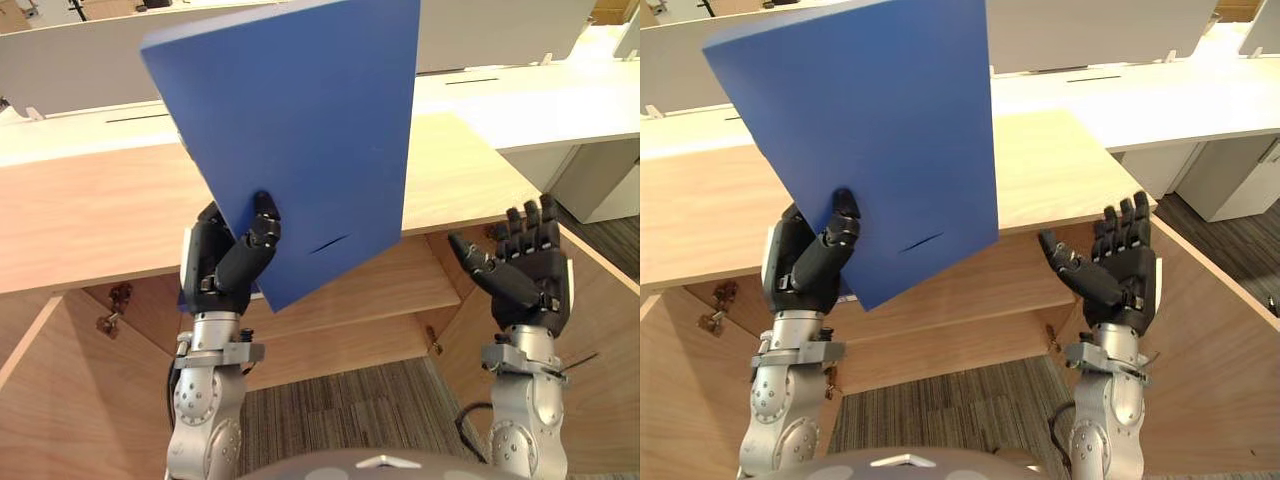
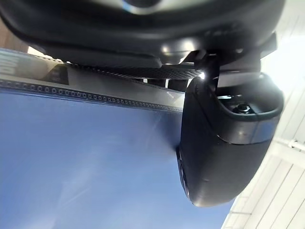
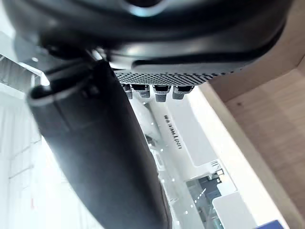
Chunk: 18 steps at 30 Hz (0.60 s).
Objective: Walk over to the cabinet, pick up the folder, carry it to the office cabinet, place the folder inside the office cabinet, then close the office cabinet door
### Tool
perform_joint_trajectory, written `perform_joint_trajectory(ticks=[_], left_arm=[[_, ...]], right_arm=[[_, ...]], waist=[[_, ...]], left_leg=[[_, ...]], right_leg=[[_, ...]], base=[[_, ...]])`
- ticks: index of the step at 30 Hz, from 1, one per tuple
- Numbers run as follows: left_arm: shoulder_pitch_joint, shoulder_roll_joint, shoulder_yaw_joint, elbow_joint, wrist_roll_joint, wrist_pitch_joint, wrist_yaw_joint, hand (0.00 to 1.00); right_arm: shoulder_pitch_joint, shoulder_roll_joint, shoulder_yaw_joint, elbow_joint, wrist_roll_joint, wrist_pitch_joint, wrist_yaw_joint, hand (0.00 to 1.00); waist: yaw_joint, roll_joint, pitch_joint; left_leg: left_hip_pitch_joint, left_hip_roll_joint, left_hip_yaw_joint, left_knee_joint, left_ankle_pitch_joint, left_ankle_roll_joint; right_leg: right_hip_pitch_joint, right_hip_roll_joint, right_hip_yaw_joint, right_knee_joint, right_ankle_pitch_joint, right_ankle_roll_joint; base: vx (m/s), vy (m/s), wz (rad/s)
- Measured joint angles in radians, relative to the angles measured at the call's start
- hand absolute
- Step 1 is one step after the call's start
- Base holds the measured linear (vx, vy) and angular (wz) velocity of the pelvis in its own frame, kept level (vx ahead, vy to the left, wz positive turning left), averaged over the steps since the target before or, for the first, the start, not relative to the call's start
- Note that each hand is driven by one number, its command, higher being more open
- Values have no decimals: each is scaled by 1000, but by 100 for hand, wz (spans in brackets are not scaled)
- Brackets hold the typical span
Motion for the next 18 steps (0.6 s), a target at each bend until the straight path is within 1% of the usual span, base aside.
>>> perform_joint_trajectory(ticks=[2,6,12,18], left_arm=[[-4,0,1,0,-1,0,-7,0],[-9,2,0,0,-1,0,-43,0],[-69,7,-13,2,-1,-1,-93,0],[-89,47,-55,23,-2,-2,-137,0]], right_arm=[[-42,-25,1,-1,24,-7,19,100],[-108,-84,32,-5,25,-8,57,100],[-172,-163,66,-4,4,-6,101,100],[-230,-225,88,35,-23,3,138,100]], waist=[[1,-2,1],[4,-2,1],[13,-3,2],[13,-3,1]], left_leg=[[0,-1,0,1,0,0],[0,-1,0,2,0,0],[-1,-3,-2,2,0,0],[-3,-8,-15,2,1,1]], right_leg=[[1,-1,0,-2,2,1],[3,-2,0,-3,5,1],[5,-7,-2,-5,7,3],[21,-12,-15,-30,18,7]], base=[[-32,3,0],[-24,-1,0],[-11,-1,0],[-22,3,6]])
